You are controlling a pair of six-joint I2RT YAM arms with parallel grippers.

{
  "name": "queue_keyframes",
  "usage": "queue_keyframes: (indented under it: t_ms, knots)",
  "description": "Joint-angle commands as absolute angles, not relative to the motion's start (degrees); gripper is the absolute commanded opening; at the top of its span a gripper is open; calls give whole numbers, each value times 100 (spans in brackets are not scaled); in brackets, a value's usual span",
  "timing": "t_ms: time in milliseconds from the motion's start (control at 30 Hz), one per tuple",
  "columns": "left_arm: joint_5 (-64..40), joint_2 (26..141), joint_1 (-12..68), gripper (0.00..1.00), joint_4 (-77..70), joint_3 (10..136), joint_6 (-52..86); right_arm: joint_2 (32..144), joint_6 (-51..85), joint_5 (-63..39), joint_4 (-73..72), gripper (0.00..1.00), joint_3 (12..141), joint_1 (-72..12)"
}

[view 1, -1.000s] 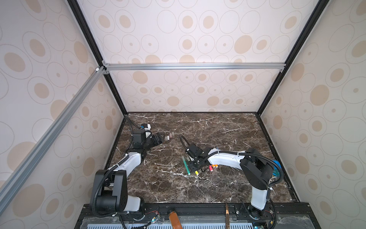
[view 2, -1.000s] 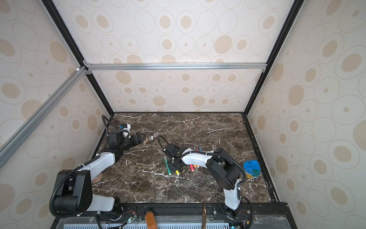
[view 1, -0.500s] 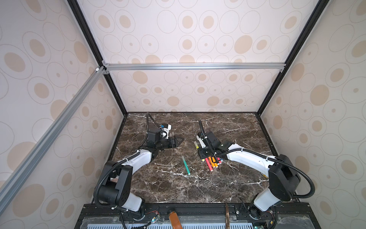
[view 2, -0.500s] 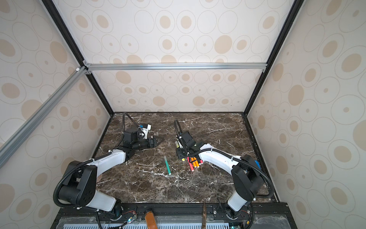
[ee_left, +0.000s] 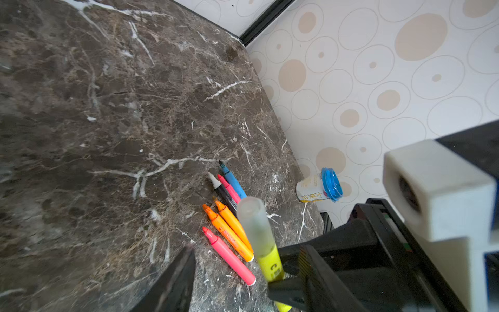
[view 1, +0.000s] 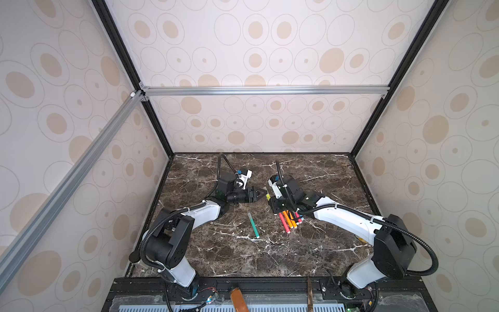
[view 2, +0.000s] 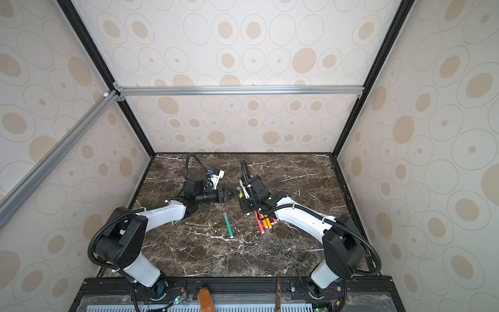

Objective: Remove pen caps from pens
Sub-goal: Open the pen cap on the pen.

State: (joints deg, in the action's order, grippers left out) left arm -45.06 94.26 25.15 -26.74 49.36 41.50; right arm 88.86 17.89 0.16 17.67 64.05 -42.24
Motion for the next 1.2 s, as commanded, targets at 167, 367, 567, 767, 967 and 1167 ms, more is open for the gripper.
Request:
queue_keyframes:
  t_ms: [167,367,567,767,967,1167]
  knots:
    - [-4682,9594,2663,52,-3154,5278,4482,8736,1754,41,1599,0,6329,-4200]
    - [-4706,9701,2711,42,-3250,5326,4556,8688,1731,96,1538,0,6274,-4197]
    - [-4770,9806,2759,32,-3349,5383,4623,8640,1732,166,1394,0,6146,-4199]
    - [-4807,9832,2784,17,-3366,5425,4636,8653,1725,208,1354,0,6093,-4201]
    - [-4812,9809,2793,9,-3367,5440,4640,8683,1728,210,1328,4,6052,-4201]
    - [-4841,9773,2804,5,-3438,5429,4714,8670,1782,172,1122,30,5911,-4192]
